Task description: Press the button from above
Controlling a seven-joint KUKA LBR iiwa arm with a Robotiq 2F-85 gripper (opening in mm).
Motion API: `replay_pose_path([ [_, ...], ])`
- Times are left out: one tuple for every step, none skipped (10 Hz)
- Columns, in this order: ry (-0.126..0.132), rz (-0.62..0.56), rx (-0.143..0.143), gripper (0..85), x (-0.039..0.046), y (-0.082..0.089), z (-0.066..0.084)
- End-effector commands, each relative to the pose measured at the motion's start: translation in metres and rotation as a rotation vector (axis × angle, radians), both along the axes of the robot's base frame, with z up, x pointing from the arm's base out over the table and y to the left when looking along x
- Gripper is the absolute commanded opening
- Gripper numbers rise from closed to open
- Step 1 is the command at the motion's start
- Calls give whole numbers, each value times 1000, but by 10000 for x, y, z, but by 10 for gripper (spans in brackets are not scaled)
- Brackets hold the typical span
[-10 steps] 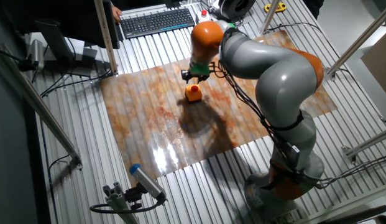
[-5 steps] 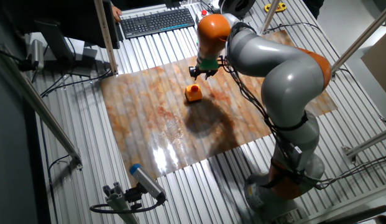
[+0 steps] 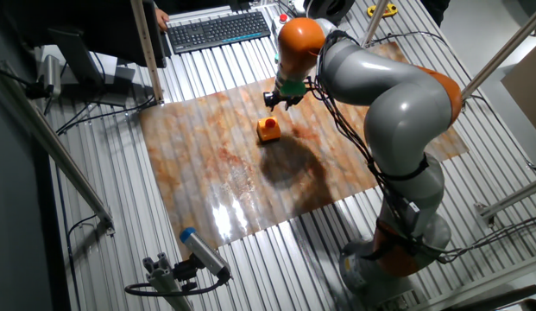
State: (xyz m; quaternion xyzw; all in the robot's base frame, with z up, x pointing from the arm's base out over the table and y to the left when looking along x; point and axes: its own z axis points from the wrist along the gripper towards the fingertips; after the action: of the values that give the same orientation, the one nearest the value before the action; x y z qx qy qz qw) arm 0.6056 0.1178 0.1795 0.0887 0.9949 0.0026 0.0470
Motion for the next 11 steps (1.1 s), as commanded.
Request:
replay_pose_path([
  [0,15,-3,510,0,-111,39],
  [-2,34,-6,510,-11,-257,77],
  [-13,61,-17,510,-42,-447,100],
  [-29,74,-39,510,-101,-578,92],
  [-30,87,-31,510,-132,-669,96],
  [-26,90,-17,510,-129,-692,103],
  [-26,83,-15,510,-126,-694,104],
  [-30,78,-16,510,-105,-695,88],
  [-36,73,-17,510,-82,-707,68],
  [-40,64,-19,510,-53,-700,58],
  [-38,52,-30,510,-34,-686,79],
])
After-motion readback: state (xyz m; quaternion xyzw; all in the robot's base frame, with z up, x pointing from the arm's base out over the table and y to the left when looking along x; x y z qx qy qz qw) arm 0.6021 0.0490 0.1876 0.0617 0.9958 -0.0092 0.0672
